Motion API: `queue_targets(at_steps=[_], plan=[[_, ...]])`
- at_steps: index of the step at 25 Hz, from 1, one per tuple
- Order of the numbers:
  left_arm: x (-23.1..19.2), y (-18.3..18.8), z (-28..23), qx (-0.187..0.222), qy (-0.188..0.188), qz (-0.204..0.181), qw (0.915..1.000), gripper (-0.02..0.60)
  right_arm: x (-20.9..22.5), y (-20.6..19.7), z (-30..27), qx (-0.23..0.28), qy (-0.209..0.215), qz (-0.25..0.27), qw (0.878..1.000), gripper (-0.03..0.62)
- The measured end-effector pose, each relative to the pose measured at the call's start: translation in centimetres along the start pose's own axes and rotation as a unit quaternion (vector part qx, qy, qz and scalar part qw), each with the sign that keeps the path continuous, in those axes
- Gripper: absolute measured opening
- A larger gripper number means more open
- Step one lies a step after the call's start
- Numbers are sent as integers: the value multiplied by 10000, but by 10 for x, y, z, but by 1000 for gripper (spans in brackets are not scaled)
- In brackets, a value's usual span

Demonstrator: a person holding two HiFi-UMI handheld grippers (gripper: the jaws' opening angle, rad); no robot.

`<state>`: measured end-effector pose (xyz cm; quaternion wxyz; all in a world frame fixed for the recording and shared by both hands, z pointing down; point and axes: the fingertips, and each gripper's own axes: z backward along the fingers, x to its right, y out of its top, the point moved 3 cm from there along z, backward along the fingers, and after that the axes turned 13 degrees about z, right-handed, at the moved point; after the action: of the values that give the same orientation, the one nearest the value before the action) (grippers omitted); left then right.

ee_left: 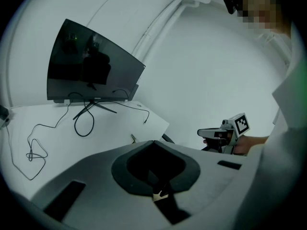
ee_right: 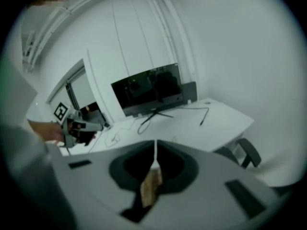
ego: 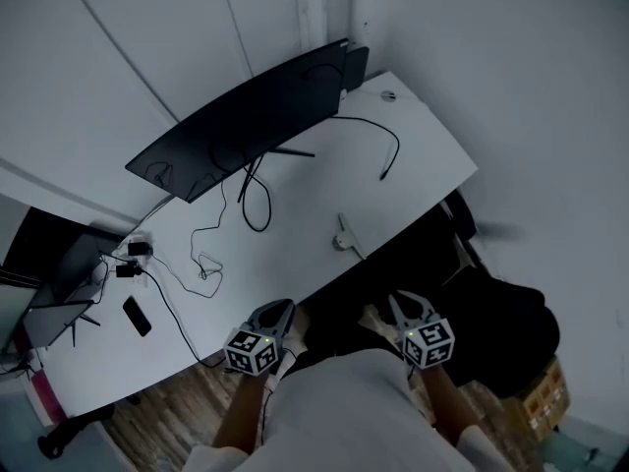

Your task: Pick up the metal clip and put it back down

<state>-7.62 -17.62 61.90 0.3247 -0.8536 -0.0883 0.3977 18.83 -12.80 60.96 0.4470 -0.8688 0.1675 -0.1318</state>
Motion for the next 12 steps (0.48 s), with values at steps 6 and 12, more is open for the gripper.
queue_targets(at_steps=[6,12], plan=[[0,0,-42,-222,54,92,9997,34,24,-3,-29,-192,264,32,9995,35],[-4,4,-83,-507,63,243,9984,34,46,2,-51,-412,440,25,9982,35]])
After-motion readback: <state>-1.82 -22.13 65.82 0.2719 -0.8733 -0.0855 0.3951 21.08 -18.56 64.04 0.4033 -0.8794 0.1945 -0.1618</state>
